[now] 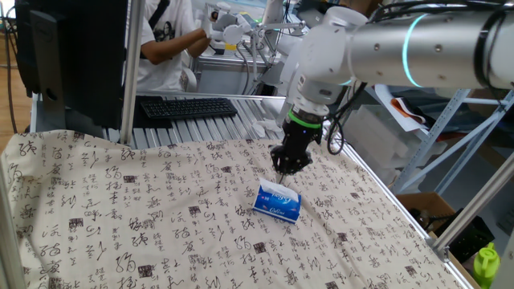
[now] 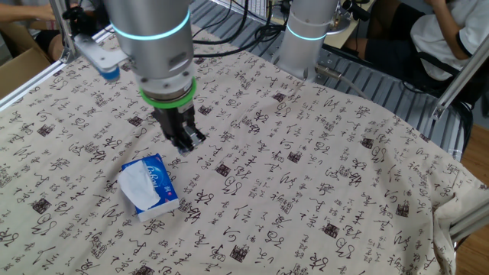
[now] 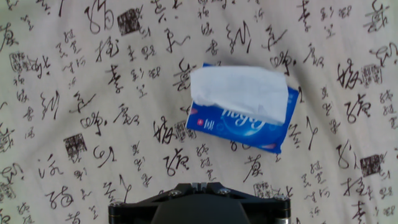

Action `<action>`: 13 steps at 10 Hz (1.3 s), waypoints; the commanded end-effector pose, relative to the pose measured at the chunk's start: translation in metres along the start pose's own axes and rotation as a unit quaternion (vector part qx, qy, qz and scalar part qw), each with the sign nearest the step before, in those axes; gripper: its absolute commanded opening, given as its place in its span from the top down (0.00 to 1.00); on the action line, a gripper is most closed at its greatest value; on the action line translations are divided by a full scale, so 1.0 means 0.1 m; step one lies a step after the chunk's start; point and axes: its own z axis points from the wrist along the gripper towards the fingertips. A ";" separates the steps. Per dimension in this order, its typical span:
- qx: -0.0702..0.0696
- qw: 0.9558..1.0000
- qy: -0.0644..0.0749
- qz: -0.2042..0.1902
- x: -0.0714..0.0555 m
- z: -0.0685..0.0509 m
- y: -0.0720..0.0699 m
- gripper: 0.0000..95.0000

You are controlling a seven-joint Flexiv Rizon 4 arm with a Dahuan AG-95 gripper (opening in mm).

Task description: Pull out a napkin

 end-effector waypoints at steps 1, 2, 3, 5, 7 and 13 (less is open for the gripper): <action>0.004 1.000 -0.001 -0.004 -0.07 0.01 -0.01 1.00; 0.004 1.000 -0.001 -0.007 -0.13 0.02 -0.02 1.00; 0.004 1.000 -0.001 -0.010 -0.19 0.03 -0.03 1.00; 0.006 1.000 -0.002 -0.013 -0.29 0.04 -0.02 1.00; 0.003 1.000 -0.001 -0.019 -0.39 0.07 -0.02 1.00; -0.010 0.999 0.014 -0.043 -0.63 0.13 0.00 1.00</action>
